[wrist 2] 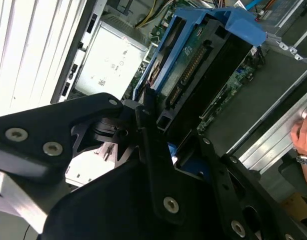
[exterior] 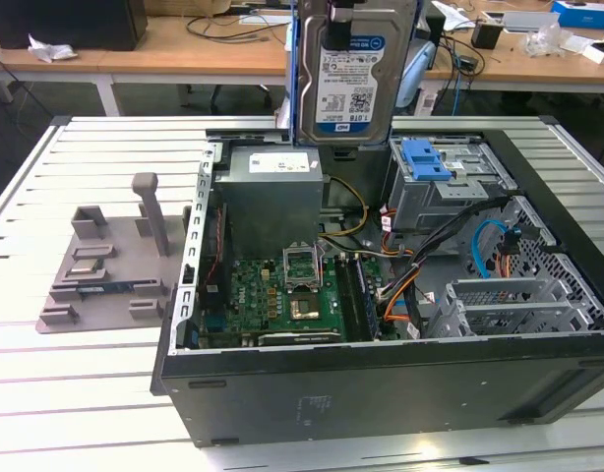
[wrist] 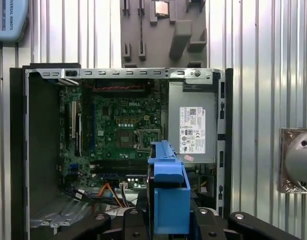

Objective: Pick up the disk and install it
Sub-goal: 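Pick up the disk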

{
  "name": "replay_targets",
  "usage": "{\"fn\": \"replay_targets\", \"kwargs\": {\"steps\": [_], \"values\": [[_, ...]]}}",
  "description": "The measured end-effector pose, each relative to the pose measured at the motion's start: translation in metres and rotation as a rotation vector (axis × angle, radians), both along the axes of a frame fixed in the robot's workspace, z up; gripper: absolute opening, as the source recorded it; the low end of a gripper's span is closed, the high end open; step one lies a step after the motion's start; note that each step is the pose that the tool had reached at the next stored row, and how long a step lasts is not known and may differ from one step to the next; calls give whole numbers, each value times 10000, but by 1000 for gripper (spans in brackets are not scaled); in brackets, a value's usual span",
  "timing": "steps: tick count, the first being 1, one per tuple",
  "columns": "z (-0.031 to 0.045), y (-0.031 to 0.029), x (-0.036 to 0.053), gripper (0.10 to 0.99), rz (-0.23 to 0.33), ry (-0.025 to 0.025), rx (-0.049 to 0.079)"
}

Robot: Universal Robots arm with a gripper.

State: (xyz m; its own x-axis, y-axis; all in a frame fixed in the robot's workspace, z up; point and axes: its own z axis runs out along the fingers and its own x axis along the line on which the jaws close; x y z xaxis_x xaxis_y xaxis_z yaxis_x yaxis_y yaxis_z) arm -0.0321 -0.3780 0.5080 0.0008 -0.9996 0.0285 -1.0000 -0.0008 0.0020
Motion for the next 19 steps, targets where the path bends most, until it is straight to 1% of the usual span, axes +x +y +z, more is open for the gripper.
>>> {"fn": "replay_targets", "kwargs": {"steps": [1, 2, 3, 4, 5, 6, 7, 9, 13, 17, 19], "values": [[0, -89, 11, 365, 0, 1, -1], [0, -155, 18, 365, 1, 0, 0], [0, -246, 26, 365, 0, 0, 0], [0, -307, 32, 365, -1, 0, 0], [0, -386, 40, 365, 0, 0, 0], [0, -451, 46, 365, 0, 0, -1], [-1, -494, 50, 365, 0, 0, 0], [0, -543, 55, 365, 0, 1, -1], [-1, -610, 63, 365, 1, 0, -1], [-1, -726, 76, 365, 0, 0, -1], [-1, -757, 79, 365, 0, 0, -1]]}}
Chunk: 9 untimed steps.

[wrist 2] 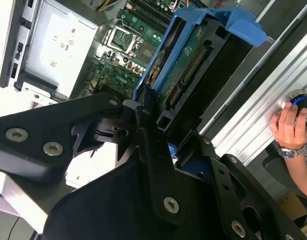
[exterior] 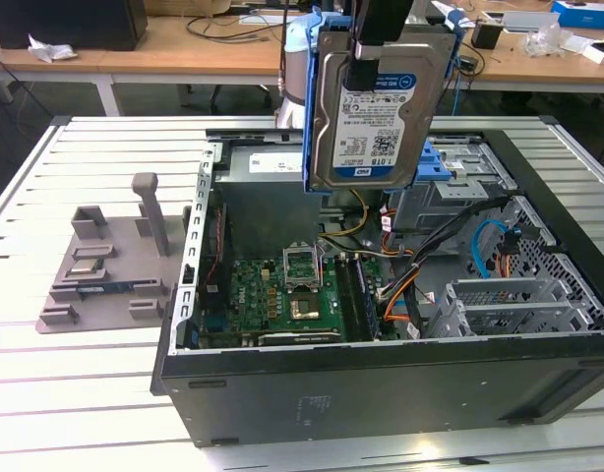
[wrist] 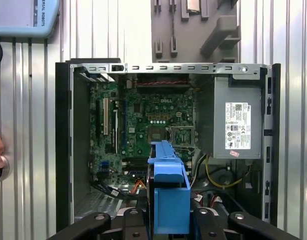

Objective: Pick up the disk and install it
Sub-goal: 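Pick up the disk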

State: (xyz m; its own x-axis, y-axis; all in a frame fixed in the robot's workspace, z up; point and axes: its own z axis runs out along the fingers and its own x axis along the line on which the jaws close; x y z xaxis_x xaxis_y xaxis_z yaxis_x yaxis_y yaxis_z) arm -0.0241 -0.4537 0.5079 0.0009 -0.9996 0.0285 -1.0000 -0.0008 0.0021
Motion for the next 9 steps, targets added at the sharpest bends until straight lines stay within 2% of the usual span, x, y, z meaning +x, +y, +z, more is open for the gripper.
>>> {"fn": "replay_targets", "kwargs": {"steps": [4, 9], "values": [[0, -64, 7, 365, 0, -1, 0], [-1, -178, 17, 365, 0, 0, 1]]}}
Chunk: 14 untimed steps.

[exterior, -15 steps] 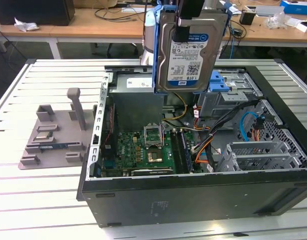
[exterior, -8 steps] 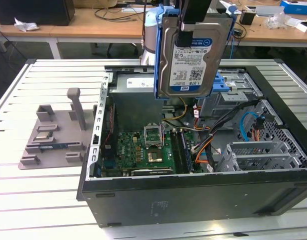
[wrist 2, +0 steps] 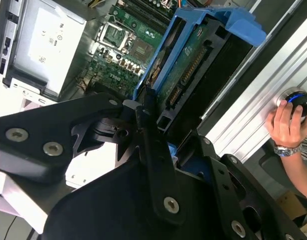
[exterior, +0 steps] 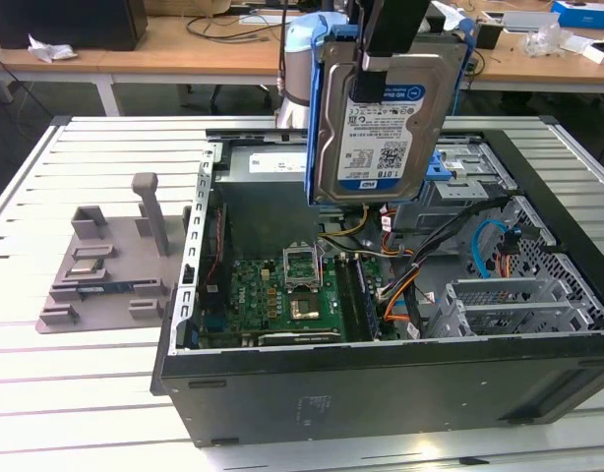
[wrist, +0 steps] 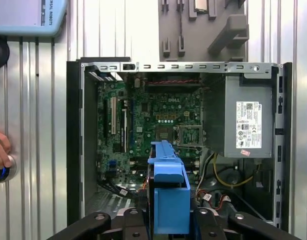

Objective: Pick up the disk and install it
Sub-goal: 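Pick up the disk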

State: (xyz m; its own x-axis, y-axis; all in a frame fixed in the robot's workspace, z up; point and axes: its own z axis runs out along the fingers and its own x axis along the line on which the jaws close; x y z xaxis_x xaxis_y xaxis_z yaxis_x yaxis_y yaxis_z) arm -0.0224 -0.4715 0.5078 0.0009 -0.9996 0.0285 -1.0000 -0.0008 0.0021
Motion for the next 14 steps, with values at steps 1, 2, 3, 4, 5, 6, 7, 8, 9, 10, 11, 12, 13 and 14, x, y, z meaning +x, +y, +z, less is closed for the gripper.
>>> {"fn": "replay_targets", "kwargs": {"steps": [1, 2, 3, 4, 5, 6, 7, 8, 9, 10, 11, 12, 13, 14], "values": [[0, -17, 1, 365, 0, 0, 0], [0, -39, 3, 365, 0, -1, 0], [0, -63, 5, 365, 0, 0, 0], [0, -78, 6, 365, -1, 0, 1], [0, -100, 8, 365, 0, 0, 0], [0, -121, 10, 365, 0, 0, 0], [0, -136, 11, 365, -1, 0, 0], [0, -154, 12, 365, -1, 0, 0], [0, -172, 14, 365, 0, 0, 0], [0, -195, 15, 365, -1, 0, 0], [0, -210, 16, 365, -1, 0, 0], [0, -226, 18, 365, -1, 0, 0], [0, -256, 20, 365, -1, 0, 0], [0, -275, 22, 365, -1, 0, -1]]}}
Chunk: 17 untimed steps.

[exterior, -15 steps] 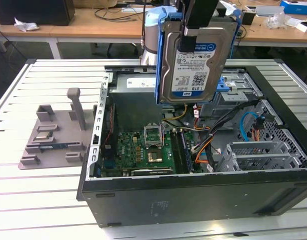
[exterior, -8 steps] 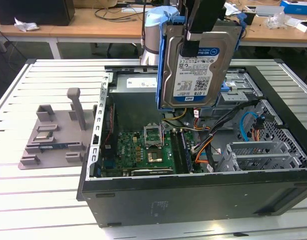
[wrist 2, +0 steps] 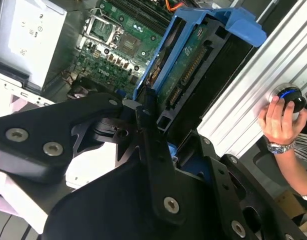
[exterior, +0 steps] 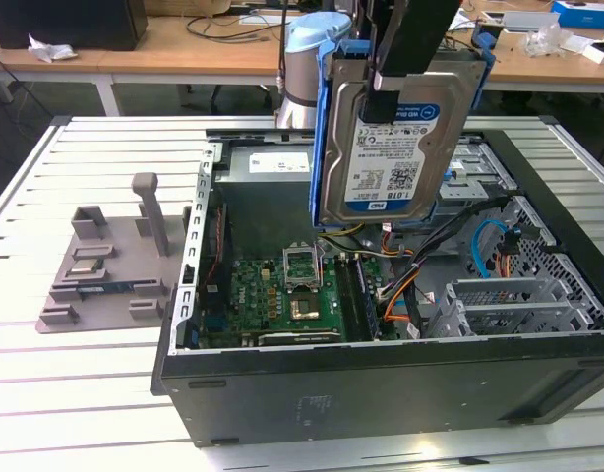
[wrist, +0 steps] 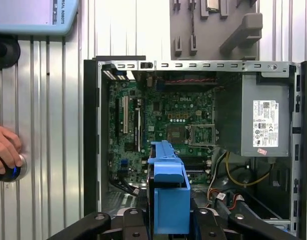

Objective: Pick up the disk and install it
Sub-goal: 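Pick up the disk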

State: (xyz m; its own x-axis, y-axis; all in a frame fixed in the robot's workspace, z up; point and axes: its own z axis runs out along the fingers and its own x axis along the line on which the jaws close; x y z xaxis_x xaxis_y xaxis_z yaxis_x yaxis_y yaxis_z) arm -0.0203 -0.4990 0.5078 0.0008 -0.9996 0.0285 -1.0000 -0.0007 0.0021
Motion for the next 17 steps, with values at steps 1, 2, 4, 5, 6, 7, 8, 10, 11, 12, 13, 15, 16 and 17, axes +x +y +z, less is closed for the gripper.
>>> {"fn": "replay_targets", "kwargs": {"steps": [1, 2, 4, 5, 6, 7, 8, 10, 11, 12, 13, 15, 16, 17], "values": [[0, -20, 1, 365, 0, 0, 0], [0, -43, 3, 365, 0, 0, 0], [-1, -101, 6, 365, 0, -1, 0], [0, -155, 8, 365, 0, 0, 0], [-1, -218, 10, 365, 0, 0, 0], [-1, -252, 11, 365, 0, 0, 1], [-1, -273, 11, 365, 0, 0, 0], [-2, -331, 13, 365, 0, 0, 1], [-2, -342, 14, 365, -1, 0, 0], [-2, -347, 15, 365, -2, 0, 1], [-2, -348, 16, 365, -4, 0, 1], [-1, -348, 17, 365, -2, 0, 1], [-1, -348, 16, 365, -3, 0, 2], [-1, -348, 17, 365, -2, 0, 3]]}}
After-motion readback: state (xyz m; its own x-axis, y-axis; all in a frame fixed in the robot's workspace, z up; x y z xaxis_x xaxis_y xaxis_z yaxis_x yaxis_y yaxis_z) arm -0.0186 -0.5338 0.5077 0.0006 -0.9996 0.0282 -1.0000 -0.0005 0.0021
